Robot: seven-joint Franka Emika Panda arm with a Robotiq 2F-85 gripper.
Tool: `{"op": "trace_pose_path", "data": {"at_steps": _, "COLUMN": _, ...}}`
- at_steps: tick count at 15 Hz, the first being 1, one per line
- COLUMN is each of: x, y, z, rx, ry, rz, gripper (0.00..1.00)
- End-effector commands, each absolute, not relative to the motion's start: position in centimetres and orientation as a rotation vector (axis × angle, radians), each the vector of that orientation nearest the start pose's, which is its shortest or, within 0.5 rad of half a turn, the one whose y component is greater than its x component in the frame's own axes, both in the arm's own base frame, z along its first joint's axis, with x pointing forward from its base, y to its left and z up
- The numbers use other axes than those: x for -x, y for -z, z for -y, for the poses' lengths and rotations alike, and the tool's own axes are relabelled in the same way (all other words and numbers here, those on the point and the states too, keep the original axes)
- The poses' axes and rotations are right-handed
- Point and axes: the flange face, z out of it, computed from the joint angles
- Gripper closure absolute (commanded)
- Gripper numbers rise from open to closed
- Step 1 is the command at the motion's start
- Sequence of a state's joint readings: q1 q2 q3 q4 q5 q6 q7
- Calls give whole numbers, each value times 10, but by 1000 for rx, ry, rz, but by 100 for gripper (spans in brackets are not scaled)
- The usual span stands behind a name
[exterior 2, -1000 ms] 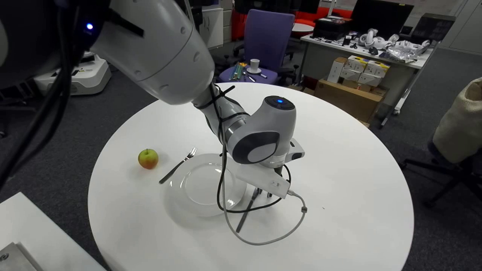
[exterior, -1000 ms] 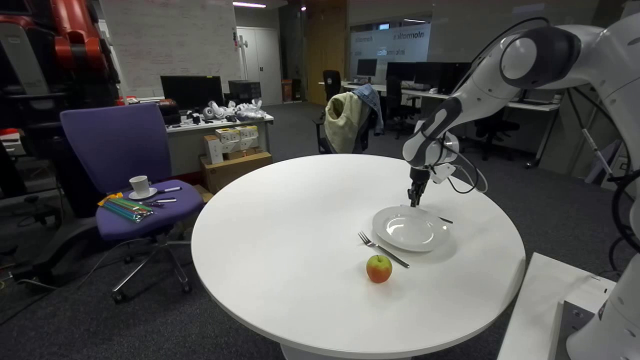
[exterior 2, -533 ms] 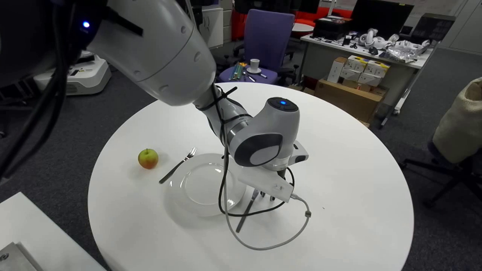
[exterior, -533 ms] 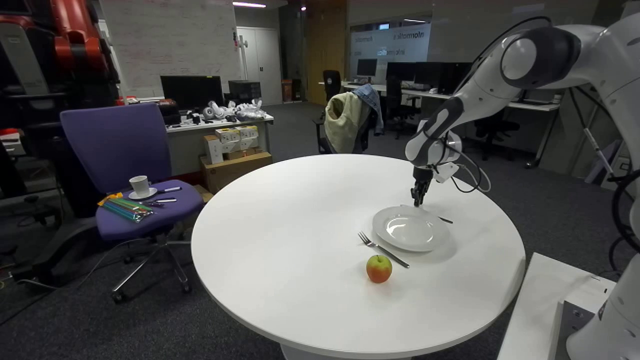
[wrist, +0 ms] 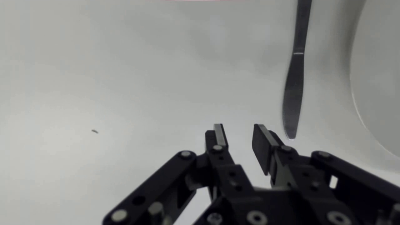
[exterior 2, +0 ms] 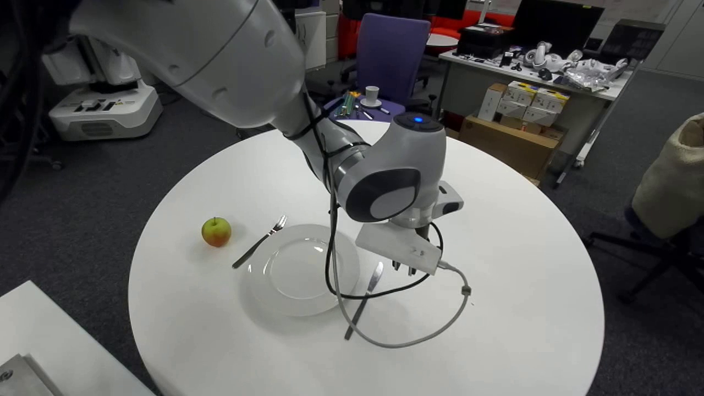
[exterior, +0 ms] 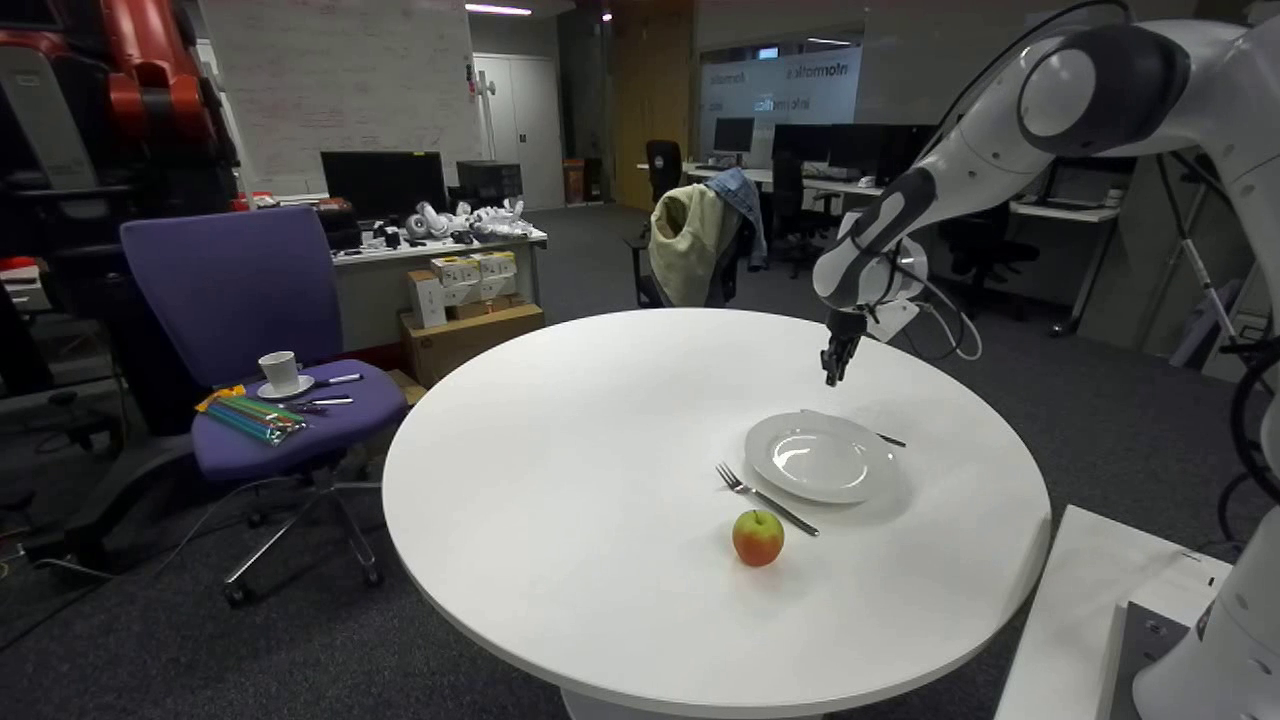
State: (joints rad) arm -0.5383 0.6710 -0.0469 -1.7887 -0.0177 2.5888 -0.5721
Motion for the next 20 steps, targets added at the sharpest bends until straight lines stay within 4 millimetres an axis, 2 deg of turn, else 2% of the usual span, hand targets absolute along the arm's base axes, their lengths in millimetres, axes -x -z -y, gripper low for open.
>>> {"op": "trace_pose_path", "data": {"at_steps": 1, "x": -553, "y": -237, "z": 342, "rx": 3272, "ry": 212, "rz": 58, "gripper": 64}}
{"op": "trace_pose_path", "data": {"at_steps": 4, "x": -555, "y": -265, "z": 307, "rx": 3276, "ry": 286, "rz": 163, "gripper": 65}}
{"op": "trace_pose_path", "data": {"at_steps": 7, "x": -557, "y": -284, "z": 255, "rx": 3272, "ry": 342, "rz": 286, "gripper": 72}}
{"op": "trace_pose_path", "data": {"at_steps": 9, "x": -554, "y": -296, "z": 224, "rx": 3257, "ry": 356, "rz": 358, "gripper": 72}}
{"op": "trace_pose_path", "data": {"at_steps": 10, "x": -553, "y": -300, "z": 210, "rx": 3246, "ry": 353, "rz": 380, "gripper": 67}}
{"op": "trace_pose_path", "data": {"at_steps": 11, "x": -550, "y": -303, "z": 196, "rx": 3238, "ry": 327, "rz": 378, "gripper": 44}}
{"op": "trace_pose_path", "data": {"at_steps": 13, "x": -545, "y": -303, "z": 172, "rx": 3224, "ry": 217, "rz": 322, "gripper": 40}}
{"op": "trace_pose_path", "data": {"at_steps": 17, "x": -526, "y": -291, "z": 137, "rx": 3161, "ry": -57, "rz": 223, "gripper": 10}}
{"op": "trace_pose_path", "data": {"at_steps": 19, "x": -522, "y": -284, "z": 126, "rx": 3156, "ry": -111, "rz": 175, "gripper": 0}}
{"op": "trace_pose_path", "data": {"at_steps": 20, "x": -536, "y": -277, "z": 133, "rx": 3150, "ry": -77, "rz": 223, "gripper": 0}}
